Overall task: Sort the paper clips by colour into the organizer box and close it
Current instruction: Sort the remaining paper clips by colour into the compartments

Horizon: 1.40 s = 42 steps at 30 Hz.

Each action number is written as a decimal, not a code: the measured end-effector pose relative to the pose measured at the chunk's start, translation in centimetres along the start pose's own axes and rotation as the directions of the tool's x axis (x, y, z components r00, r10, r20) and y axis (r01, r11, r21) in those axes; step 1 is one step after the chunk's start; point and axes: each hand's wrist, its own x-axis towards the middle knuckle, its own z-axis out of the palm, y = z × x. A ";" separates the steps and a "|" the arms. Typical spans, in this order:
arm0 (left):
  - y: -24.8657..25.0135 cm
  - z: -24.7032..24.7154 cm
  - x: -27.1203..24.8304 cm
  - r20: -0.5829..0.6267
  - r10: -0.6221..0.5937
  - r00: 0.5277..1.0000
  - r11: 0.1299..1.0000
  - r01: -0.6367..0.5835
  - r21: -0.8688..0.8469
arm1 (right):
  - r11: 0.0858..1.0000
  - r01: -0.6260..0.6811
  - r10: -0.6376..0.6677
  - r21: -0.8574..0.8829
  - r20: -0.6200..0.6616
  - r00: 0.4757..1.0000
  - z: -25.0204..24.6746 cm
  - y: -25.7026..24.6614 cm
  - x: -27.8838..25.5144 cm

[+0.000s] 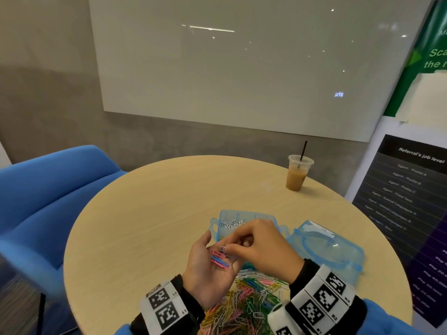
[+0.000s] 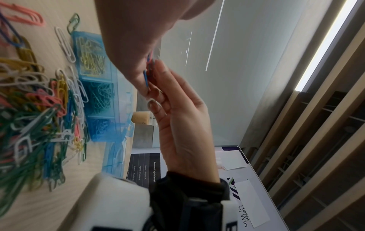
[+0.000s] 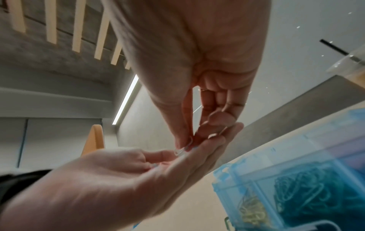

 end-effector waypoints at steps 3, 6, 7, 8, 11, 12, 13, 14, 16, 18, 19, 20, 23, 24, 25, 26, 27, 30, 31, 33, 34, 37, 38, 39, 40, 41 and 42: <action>0.2 -0.1 -0.1 -0.012 -0.001 1.000 1.000 0.001 0.000 | 0.998 -0.014 0.014 0.062 0.002 1.000 -0.2 0.3 0.2; 0.3 -0.2 0.1 -0.052 0.010 0.999 1.000 -0.010 0.008 | 0.994 -0.035 0.039 0.103 -0.038 0.998 -0.6 0.4 0.5; 0.3 -0.3 0.2 -0.070 0.013 0.997 1.000 -0.012 0.016 | 0.992 -0.043 0.052 0.115 -0.078 0.996 -0.8 0.5 0.7; 0.4 -0.4 0.4 -0.089 0.013 0.996 1.000 -0.011 0.024 | 0.991 -0.051 0.067 0.123 -0.127 0.990 -0.9 0.8 1.1; 0.6 -0.5 0.6 -0.131 0.017 0.991 0.998 -0.010 0.058 | 0.988 -0.077 0.113 0.135 -0.281 0.953 -1.4 1.9 2.8; 0.6 -0.5 0.6 -0.140 0.021 0.990 0.998 -0.012 0.061 | 0.986 -0.091 0.130 0.136 -0.311 0.941 -1.6 2.4 3.4; 0.6 -0.5 0.5 -0.148 0.024 0.989 0.998 -0.015 0.061 | 0.983 -0.113 0.153 0.143 -0.313 0.937 -1.6 3.0 4.0; 0.6 -0.5 0.5 -0.156 0.025 0.987 0.998 -0.016 0.062 | 0.979 -0.143 0.179 0.143 -0.287 0.941 -1.6 3.5 4.3; 0.7 -0.5 0.5 -0.164 0.026 0.986 0.997 -0.015 0.072 | 0.972 -0.199 0.221 0.122 -0.208 0.953 -1.5 4.2 4.2; 0.8 -0.5 0.6 -0.171 0.030 0.985 0.996 -0.016 0.088 | 0.970 -0.197 0.220 0.140 -0.179 0.959 -1.3 4.5 3.6; 0.9 -0.5 0.6 -0.178 0.033 0.984 0.995 -0.015 0.100 | 0.975 -0.162 0.188 0.154 -0.176 0.966 -1.4 4.2 3.1; 0.9 -0.5 0.6 -0.182 0.036 0.983 0.994 -0.016 0.107 | 0.982 -0.122 0.146 0.147 -0.162 0.976 -1.5 3.9 2.5; 0.7 -0.4 0.4 -0.162 0.039 0.986 0.994 -0.022 0.111 | 1.000 0.031 -0.030 0.006 -0.017 0.999 -1.5 2.5 0.8; 0.6 -0.4 0.4 -0.143 0.035 0.989 0.994 -0.020 0.108 | 0.997 0.073 -0.072 -0.038 0.038 0.997 -1.3 2.0 0.4; 0.6 -0.3 0.3 -0.128 0.030 0.991 0.995 -0.017 0.101 | 0.993 0.099 -0.094 -0.066 0.073 0.993 -1.0 1.7 0.0; 0.6 -0.3 0.2 -0.114 0.024 0.993 0.995 -0.013 0.095 | 0.990 0.109 -0.102 -0.085 0.085 0.991 -0.7 1.5 -0.3; 0.5 -0.2 0.1 -0.099 0.015 0.995 0.996 -0.006 0.093 | 0.989 0.112 -0.104 -0.100 0.079 0.991 -0.4 1.5 -0.4; 0.2 -0.2 0.0 -0.060 -0.004 0.998 0.996 0.009 0.091 | 0.980 0.120 -0.110 -0.161 0.072 0.991 0.2 1.5 -0.4; 0.0 -0.1 -0.1 -0.046 -0.002 0.999 0.996 0.006 0.087 | 0.976 0.126 -0.114 -0.179 0.077 0.991 0.3 1.4 -0.4; -0.1 0.0 -0.1 -0.024 -0.001 1.000 0.999 0.002 0.055 | 0.978 0.133 -0.129 -0.160 0.041 0.991 0.3 1.1 -0.5; -0.1 -0.1 -0.1 -0.022 0.003 1.000 0.999 -0.002 0.041 | 0.984 0.136 -0.136 -0.116 0.009 0.991 0.2 0.9 -0.6; 0.2 -0.3 -0.1 -0.017 -0.004 1.000 1.000 0.004 0.029 | 0.990 0.143 -0.143 -0.008 0.005 0.990 0.3 0.1 -1.1; 0.3 -0.4 0.0 -0.017 -0.007 1.000 1.000 0.007 0.028 | 0.989 0.147 -0.147 0.000 0.024 0.989 0.5 -0.1 -1.2; 0.3 -0.3 -0.1 -0.021 -0.005 1.000 0.999 0.006 0.032 | 0.989 0.149 -0.149 0.001 0.038 0.988 0.7 -0.2 -1.3; 0.3 -0.3 0.0 -0.030 -0.001 1.000 0.999 0.002 0.039 | 0.989 0.151 -0.150 -0.002 0.047 0.988 0.9 -0.3 -1.4; 0.2 -0.2 0.0 -0.037 0.006 0.999 0.999 -0.004 0.047 | 0.988 0.152 -0.151 -0.007 0.052 0.987 1.0 -0.4 -1.4; 0.2 -0.3 0.1 -0.046 0.014 0.999 0.998 -0.011 0.056 | 0.988 0.155 -0.154 -0.016 0.062 0.986 1.1 -0.4 -1.4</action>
